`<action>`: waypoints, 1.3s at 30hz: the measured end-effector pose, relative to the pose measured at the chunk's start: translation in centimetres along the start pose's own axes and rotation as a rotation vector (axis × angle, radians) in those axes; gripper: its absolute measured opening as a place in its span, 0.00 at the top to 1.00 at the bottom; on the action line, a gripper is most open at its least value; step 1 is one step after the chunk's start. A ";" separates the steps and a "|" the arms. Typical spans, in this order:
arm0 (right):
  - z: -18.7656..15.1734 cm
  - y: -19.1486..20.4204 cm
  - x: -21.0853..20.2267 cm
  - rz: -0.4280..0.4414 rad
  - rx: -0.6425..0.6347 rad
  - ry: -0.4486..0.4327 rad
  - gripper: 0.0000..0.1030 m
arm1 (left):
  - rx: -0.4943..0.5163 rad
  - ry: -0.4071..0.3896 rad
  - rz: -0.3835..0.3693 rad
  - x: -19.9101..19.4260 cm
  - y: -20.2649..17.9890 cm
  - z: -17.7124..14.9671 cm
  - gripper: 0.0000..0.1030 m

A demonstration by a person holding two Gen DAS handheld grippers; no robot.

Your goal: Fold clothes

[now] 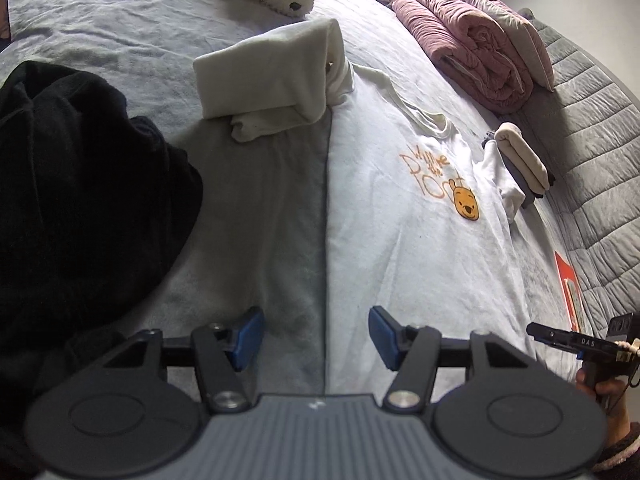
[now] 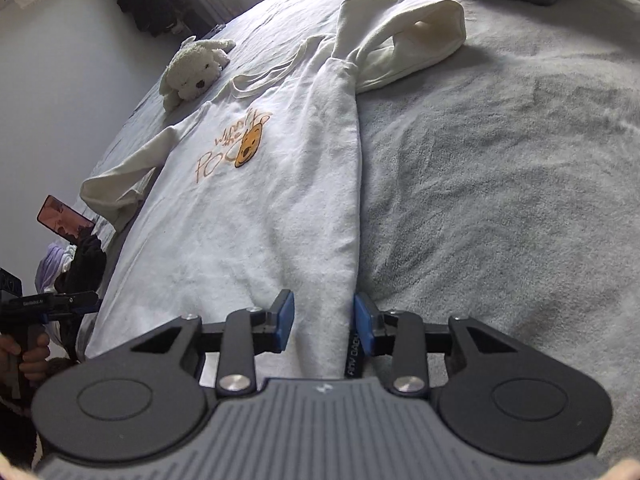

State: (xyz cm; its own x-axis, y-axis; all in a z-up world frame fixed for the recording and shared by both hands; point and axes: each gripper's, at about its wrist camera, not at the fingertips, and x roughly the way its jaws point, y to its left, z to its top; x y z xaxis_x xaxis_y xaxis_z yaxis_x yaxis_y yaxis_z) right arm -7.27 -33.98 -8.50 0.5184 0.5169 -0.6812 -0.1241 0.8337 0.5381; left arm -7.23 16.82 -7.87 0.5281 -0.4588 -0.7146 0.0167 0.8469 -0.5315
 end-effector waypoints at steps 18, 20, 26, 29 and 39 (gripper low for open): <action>-1.3 -0.3 -1.0 -0.097 0.060 -0.153 0.83 | 0.018 -0.108 0.091 0.0 -0.9 -1.3 0.84; -1.9 0.0 -1.6 -0.102 0.048 -0.152 0.67 | 0.019 -0.088 0.073 -0.7 -0.9 -1.7 0.73; -4.9 1.4 -3.9 -0.099 0.012 -0.127 0.60 | -0.008 -0.012 -0.005 -2.7 -0.2 -4.0 0.66; -6.7 1.6 -5.0 -0.075 0.033 -0.114 0.60 | -0.037 0.008 -0.049 -3.3 0.2 -5.2 0.66; -9.4 -1.5 -5.7 0.134 0.346 -0.079 0.60 | -0.158 0.029 -0.163 -3.0 1.6 -7.0 0.69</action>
State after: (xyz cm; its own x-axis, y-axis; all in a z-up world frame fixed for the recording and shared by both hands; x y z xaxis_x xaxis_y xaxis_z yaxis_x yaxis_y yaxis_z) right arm -18.01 -36.37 -10.09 0.5824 0.5891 -0.5601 0.0909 0.6376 0.7650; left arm -14.74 17.67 -9.81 0.5049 -0.5958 -0.6246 -0.0346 0.7091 -0.7043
